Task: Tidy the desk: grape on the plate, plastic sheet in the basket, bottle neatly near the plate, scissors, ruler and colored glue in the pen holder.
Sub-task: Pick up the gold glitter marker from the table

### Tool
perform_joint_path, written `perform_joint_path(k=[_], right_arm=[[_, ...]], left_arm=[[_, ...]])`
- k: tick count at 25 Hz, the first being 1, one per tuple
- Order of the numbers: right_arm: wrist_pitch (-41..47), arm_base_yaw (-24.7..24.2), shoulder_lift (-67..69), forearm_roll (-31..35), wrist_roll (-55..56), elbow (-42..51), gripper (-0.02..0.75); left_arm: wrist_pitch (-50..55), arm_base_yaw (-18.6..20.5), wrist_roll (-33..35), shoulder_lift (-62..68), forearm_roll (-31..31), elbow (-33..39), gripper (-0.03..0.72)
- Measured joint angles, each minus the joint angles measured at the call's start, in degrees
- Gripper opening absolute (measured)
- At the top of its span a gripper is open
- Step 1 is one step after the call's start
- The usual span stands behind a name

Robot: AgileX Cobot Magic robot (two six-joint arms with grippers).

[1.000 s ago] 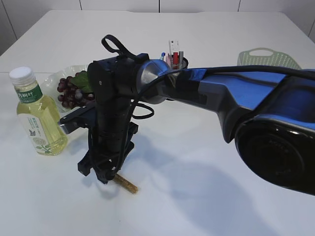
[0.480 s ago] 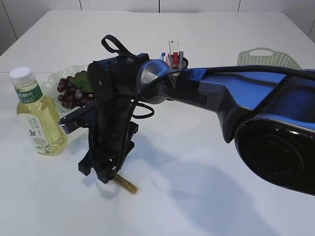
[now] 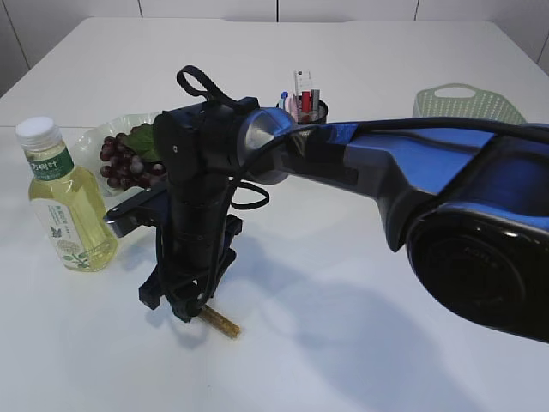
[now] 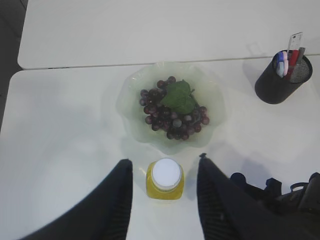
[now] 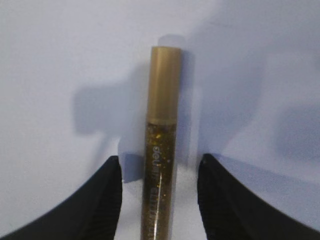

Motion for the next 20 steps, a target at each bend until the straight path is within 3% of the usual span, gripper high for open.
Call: perform_joint_path(k=[8,20], right_arm=[[0.00,0.00,0.22,0.00,0.00,-0.12,0.386],[0.02,0.00,0.57,-0.52,0.56,-0.43,0.209]], left_arm=[[0.00,0.00,0.09,0.00,0.00,0.00,0.313],[0.00,0.00,0.12,0.00,0.00,0.00,0.311]])
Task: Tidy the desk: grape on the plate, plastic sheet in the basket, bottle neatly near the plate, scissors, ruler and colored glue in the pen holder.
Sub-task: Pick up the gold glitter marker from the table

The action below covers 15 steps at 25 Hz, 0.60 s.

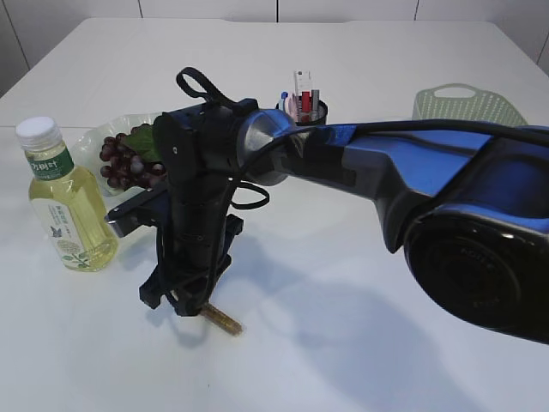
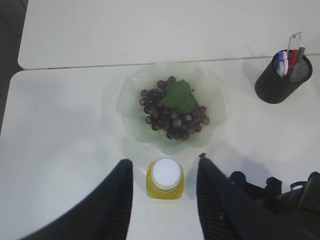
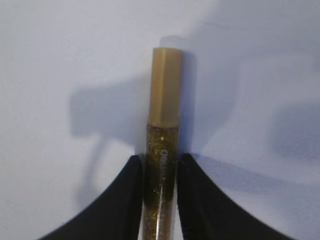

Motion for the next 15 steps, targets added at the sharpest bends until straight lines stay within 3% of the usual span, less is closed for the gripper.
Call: perform_joint_path(k=[6,15], right_arm=[[0.10,0.00,0.21,-0.91,0.97,-0.27,0.065],[0.10,0.00,0.10,-1.86,4.06,-0.27,0.056]], left_arm=[[0.00,0.00,0.00,0.00,0.00,0.00,0.310],[0.00,0.00,0.00,0.00,0.00,0.00,0.310]])
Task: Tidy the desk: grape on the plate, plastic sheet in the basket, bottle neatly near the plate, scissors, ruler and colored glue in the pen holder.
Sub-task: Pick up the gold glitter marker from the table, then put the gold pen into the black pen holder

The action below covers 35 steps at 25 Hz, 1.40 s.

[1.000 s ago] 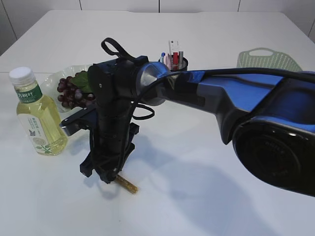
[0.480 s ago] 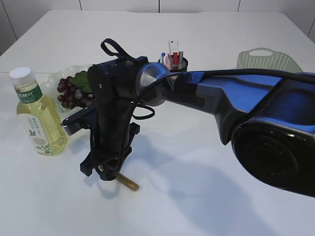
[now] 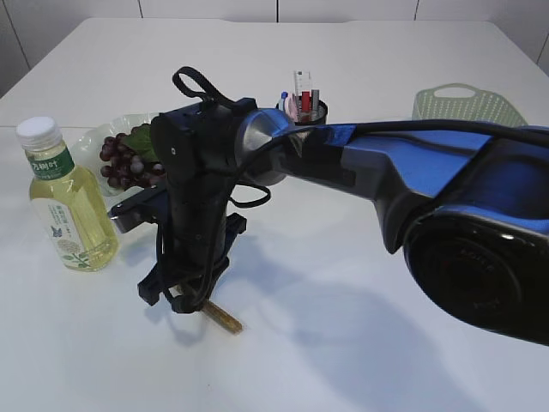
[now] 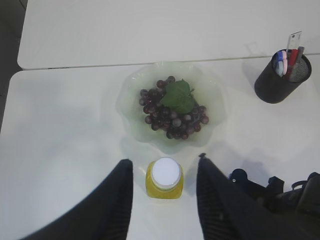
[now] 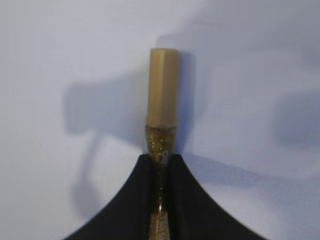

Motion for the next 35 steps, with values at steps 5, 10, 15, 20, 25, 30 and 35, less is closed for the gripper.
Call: perform_joint_path(k=[5,10,15,20,25,30,35], right_arm=[[0.00,0.00,-0.95,-3.17,5.03,0.36,0.053],[0.00,0.00,-4.85,-4.50,6.18,3.67,0.051],[0.00,0.00,-11.23,-6.25,6.64,13.88,0.050],[-3.76,0.00,-20.97,-7.41,7.11,26.97,0.050],[-20.22,0.00,-31.80,-9.26,7.21,42.13,0.050],[-39.08,-2.09,-41.73,-9.16,7.85,57.55,0.050],[-49.76,-7.54,-47.62,-9.41,8.60,65.38,0.050]], left_arm=[[0.00,0.00,0.00,0.00,0.00,0.00,0.309],[0.00,0.00,0.00,0.00,0.00,0.00,0.309],[0.00,0.00,0.00,0.00,0.00,0.00,0.309],[0.00,0.00,0.00,0.00,0.00,0.00,0.309],[0.00,0.00,0.00,0.00,0.00,0.00,0.309],[0.00,0.00,0.00,0.72,0.00,0.00,0.309],[0.00,0.00,0.00,1.45,-0.10,0.00,0.309]])
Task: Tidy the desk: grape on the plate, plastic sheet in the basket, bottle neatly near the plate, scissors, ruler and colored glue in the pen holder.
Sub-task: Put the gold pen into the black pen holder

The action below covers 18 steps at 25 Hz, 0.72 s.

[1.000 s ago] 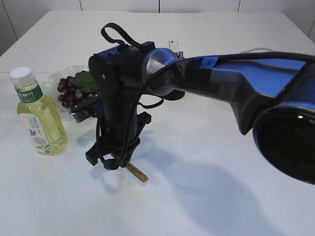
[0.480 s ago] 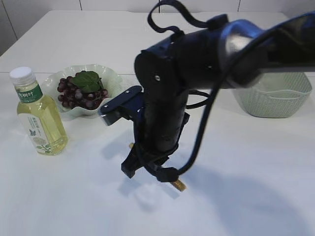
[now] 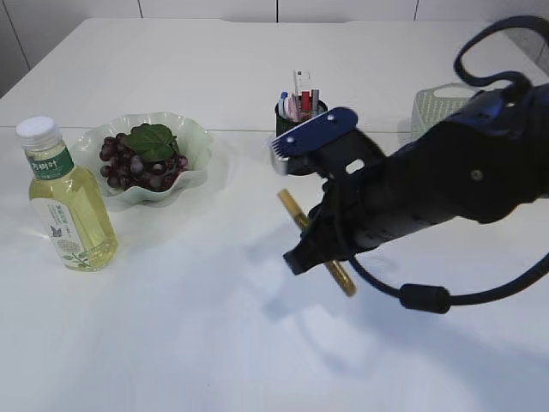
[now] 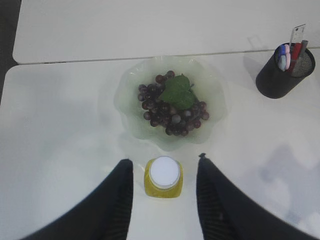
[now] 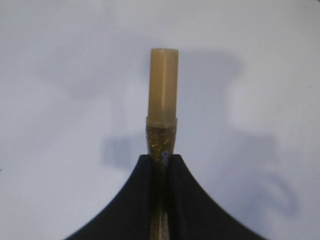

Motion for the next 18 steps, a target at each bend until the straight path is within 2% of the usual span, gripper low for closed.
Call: perform_joint_path(k=[5,8,13,18], right_arm=[[-9.13,-5.12,-2.11,-1.78,0.00,0.69,0.050],[-10.42,-8.08,-2.00,-2.02,0.00,-1.09,0.050],[-13.37,-11.33,1.12,-2.10,0.00,-9.35,0.050],[-19.91,-12.06,6.77,-2.15,0.11,-19.13,0.050]], left_arm=[[0.00,0.00,0.00,0.62,0.00,0.00,0.309],[0.00,0.00,0.00,0.62,0.00,0.00,0.309],[0.00,0.00,0.00,0.62,0.00,0.00,0.309],[0.00,0.00,0.00,0.88,0.00,0.00,0.309]])
